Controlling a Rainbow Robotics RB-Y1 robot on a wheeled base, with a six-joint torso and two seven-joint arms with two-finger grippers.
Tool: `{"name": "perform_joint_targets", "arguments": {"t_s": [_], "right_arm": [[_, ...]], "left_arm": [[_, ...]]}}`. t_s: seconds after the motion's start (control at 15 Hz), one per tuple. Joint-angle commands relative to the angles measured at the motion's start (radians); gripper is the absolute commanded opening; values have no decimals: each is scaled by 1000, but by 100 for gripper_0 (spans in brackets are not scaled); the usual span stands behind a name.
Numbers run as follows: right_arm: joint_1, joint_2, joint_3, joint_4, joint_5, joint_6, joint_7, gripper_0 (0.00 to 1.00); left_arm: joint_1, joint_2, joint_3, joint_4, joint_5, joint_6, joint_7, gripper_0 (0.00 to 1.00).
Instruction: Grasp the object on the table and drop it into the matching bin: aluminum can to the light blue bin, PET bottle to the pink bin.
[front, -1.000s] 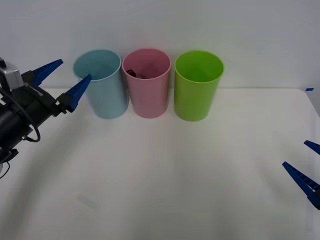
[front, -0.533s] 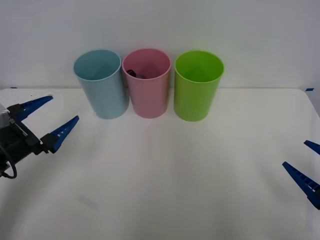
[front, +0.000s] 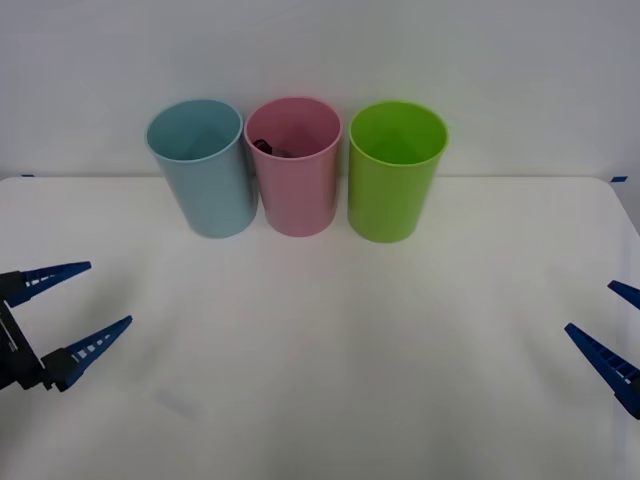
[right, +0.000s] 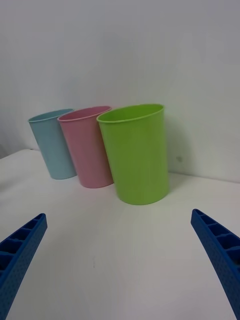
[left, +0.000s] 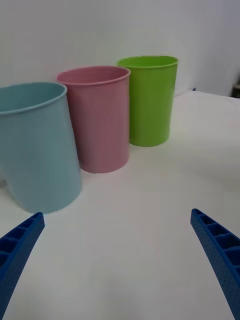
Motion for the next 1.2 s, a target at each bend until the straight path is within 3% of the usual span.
{"name": "perform_joint_targets", "arguments": {"t_s": [0.07,0.67,1.2], "right_arm": [[0,0,0,0,0,0,0,100],[0,0,0,0,0,0,0,100],[0,0,0,0,0,0,0,100]], "left_arm": [[58,0,19,4,-1,-11,-3,100],[181,0,39,6,65,-19,11,100],[187,-18,39,7,74,-23,29,100]]}}
